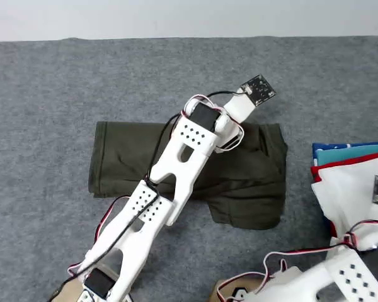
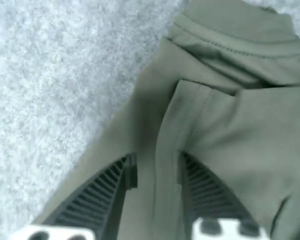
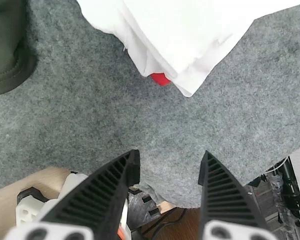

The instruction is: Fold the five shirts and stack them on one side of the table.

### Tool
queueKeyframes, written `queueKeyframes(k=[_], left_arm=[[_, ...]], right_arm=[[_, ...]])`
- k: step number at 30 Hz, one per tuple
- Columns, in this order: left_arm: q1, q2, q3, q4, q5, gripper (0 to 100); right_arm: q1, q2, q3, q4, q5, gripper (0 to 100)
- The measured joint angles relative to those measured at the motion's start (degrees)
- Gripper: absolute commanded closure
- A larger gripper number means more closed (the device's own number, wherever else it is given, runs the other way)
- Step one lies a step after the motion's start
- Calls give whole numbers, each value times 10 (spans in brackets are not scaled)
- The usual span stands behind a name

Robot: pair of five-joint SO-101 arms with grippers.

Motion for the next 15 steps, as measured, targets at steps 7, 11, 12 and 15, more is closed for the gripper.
queueKeyframes(k=[7,11,12,15], left_arm=[[33,0,-6,16,0,841],[70,0,-4,17,0,880],[80,-1,1,17,0,886],[99,0,4,18,0,888]], right_arm=[[0,0,0,0,0,801],[0,0,0,0,0,801],[0,0,0,0,0,801],[0,0,0,0,0,801]])
